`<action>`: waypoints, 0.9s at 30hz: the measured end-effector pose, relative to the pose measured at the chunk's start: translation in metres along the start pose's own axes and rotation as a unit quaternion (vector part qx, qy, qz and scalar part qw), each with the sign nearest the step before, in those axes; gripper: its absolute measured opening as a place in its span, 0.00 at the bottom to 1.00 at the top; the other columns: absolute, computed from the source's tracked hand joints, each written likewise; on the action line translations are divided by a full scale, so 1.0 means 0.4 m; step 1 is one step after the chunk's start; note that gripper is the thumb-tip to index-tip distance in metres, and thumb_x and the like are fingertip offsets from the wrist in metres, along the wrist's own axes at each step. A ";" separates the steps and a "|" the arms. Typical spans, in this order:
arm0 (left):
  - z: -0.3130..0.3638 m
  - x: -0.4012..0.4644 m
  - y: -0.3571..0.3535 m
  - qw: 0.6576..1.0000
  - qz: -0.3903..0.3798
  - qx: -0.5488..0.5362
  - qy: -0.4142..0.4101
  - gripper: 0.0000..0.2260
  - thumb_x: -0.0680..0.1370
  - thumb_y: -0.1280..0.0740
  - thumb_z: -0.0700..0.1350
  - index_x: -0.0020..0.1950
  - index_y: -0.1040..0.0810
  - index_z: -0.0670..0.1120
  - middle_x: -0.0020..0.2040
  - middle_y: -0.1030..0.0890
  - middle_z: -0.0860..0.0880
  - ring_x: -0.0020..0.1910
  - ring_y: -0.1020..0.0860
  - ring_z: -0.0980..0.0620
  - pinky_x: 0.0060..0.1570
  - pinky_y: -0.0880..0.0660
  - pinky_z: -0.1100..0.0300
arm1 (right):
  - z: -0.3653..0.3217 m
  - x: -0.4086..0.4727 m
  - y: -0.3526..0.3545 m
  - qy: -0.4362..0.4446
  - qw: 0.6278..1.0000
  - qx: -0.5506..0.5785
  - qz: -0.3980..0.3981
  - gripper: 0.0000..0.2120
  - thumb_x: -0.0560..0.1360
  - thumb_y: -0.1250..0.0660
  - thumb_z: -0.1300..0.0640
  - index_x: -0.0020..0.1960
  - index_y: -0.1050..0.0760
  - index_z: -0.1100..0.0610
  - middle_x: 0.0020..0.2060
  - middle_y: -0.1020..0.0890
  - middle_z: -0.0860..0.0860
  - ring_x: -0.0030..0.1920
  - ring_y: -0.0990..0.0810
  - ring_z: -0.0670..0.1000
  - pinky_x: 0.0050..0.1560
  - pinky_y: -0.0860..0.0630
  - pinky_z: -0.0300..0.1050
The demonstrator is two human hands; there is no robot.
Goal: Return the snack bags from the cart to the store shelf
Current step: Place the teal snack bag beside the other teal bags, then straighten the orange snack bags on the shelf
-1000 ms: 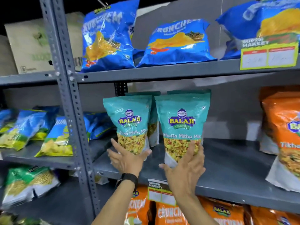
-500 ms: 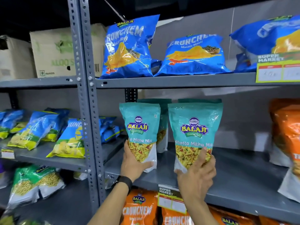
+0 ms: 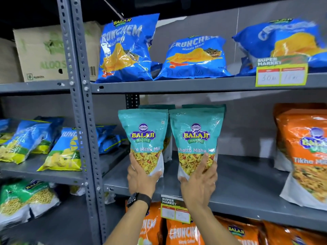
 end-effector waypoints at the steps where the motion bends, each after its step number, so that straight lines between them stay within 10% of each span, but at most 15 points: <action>1: 0.001 0.001 -0.002 1.000 -0.004 0.004 -0.001 0.61 0.64 0.22 0.61 0.82 0.63 0.52 0.74 0.33 0.38 0.70 0.29 0.35 0.64 0.27 0.44 | 0.004 -0.002 -0.001 0.000 1.000 0.005 0.001 0.64 0.61 0.16 0.47 0.83 0.55 0.54 0.76 0.42 0.66 0.71 0.33 0.71 0.60 0.22 0.69; 14: 0.024 -0.006 -0.012 0.999 -0.037 -0.028 0.009 0.63 0.66 0.24 0.65 0.81 0.69 0.53 0.82 0.47 0.36 0.80 0.42 0.34 0.74 0.38 0.39 | 0.046 0.015 0.068 0.028 0.996 0.068 -0.051 0.67 0.61 0.25 0.28 0.82 0.67 0.48 0.80 0.52 0.63 0.80 0.46 0.67 0.76 0.37 0.67; 20: 0.256 -0.242 0.017 0.977 0.154 -0.095 -0.114 0.38 0.72 0.24 0.44 0.79 0.38 0.45 0.76 0.33 0.39 0.75 0.35 0.38 0.74 0.36 0.42 | 0.242 0.095 0.346 0.165 0.984 0.070 0.008 0.50 0.74 0.32 0.35 0.82 0.61 0.41 0.82 0.52 0.54 0.82 0.49 0.60 0.79 0.38 0.65; 24: 0.527 -0.477 -0.170 0.959 0.037 -0.137 -0.247 0.28 0.74 0.25 0.45 0.73 0.28 0.48 0.70 0.26 0.47 0.72 0.29 0.45 0.72 0.33 0.52 | 0.458 0.151 0.538 0.168 0.978 0.032 0.118 0.43 0.74 0.28 0.45 0.82 0.45 0.48 0.79 0.37 0.57 0.79 0.36 0.62 0.76 0.34 0.63; 27: 0.693 -0.642 -0.341 0.946 -0.076 -0.163 -0.271 0.36 0.74 0.27 0.54 0.79 0.39 0.56 0.78 0.35 0.51 0.79 0.38 0.50 0.78 0.37 0.53 | 0.659 0.217 0.651 0.116 0.979 -0.008 0.166 0.45 0.69 0.24 0.49 0.81 0.42 0.52 0.76 0.35 0.60 0.76 0.35 0.64 0.73 0.31 0.68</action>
Point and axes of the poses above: each hand's wrist, its own x-axis towards the middle knuckle, its own y-axis out of the back of the hand, z = x × y, the point moved 8 cm from there along x, towards the middle knuckle
